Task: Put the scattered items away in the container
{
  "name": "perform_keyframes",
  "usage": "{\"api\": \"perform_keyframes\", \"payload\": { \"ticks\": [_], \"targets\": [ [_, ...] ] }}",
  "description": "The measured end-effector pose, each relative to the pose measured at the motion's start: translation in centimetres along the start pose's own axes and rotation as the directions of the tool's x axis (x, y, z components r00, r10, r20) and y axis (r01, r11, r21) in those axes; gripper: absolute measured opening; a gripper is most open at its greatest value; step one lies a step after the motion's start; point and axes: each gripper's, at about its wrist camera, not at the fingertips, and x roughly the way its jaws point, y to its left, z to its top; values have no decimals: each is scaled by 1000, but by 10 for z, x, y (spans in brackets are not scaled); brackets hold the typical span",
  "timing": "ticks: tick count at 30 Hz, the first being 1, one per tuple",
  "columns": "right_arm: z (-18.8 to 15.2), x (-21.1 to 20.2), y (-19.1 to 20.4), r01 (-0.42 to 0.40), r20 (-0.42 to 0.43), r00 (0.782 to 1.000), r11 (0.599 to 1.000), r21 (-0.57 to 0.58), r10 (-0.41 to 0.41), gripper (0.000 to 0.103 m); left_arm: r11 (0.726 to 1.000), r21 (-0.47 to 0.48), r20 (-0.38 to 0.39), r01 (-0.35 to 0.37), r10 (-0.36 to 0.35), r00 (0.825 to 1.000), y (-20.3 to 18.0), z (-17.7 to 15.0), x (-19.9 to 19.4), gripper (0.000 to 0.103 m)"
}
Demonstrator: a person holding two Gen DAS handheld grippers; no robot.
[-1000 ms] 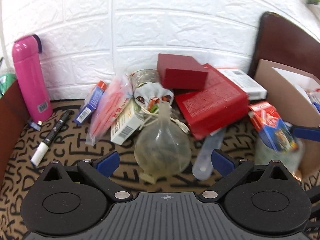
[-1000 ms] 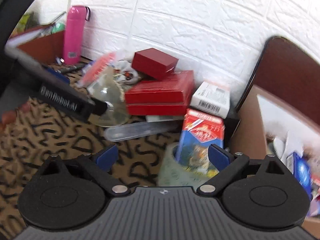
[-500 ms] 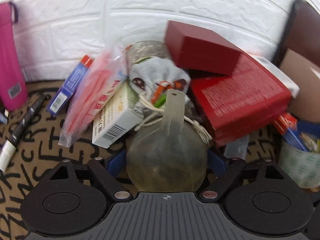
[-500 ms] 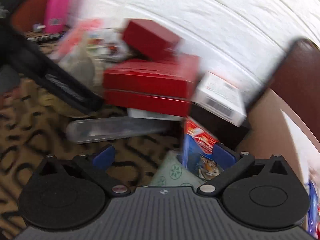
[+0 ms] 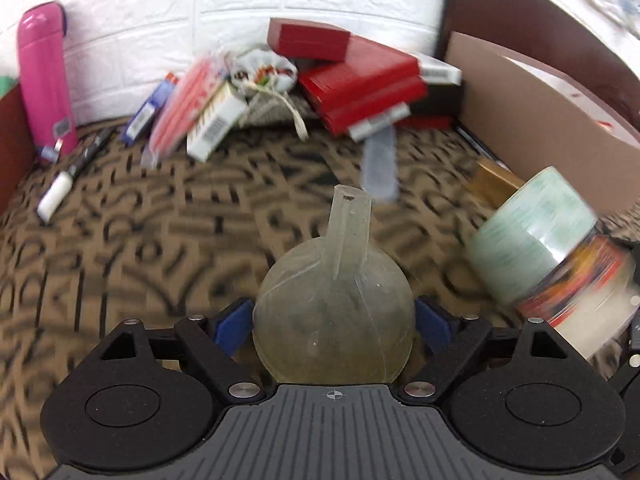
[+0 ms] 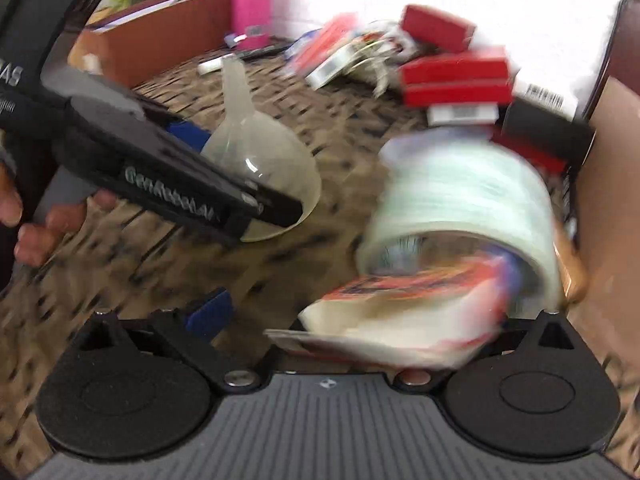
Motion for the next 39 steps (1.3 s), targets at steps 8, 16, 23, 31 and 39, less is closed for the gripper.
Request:
{"api": "perform_keyframes", "payload": {
  "ticks": [8, 16, 23, 31, 39],
  "targets": [
    [-31, -54, 11, 22, 83, 996, 997, 73, -28, 100, 992, -127, 9, 6, -5, 1000, -10, -30, -40, 96],
    [-29, -63, 1, 61, 137, 987, 988, 143, -81, 86, 990, -139, 66, 22, -12, 998, -23, -39, -76, 95],
    [-10, -47, 3, 60, 143, 987, 992, 106, -75, 61, 995, -51, 113, 91, -85, 990, -51, -30, -77, 89],
    [-16, -46, -19, -10, 151, 988, 966, 257, -30, 15, 999, -45, 154, 19, -12, 988, -49, -6, -51, 87],
    [-45, -71, -27, 41, 117, 990, 954, 296, -79, 15, 1000, 13, 158, 14, -16, 987, -62, 14, -28, 91]
  ]
}}
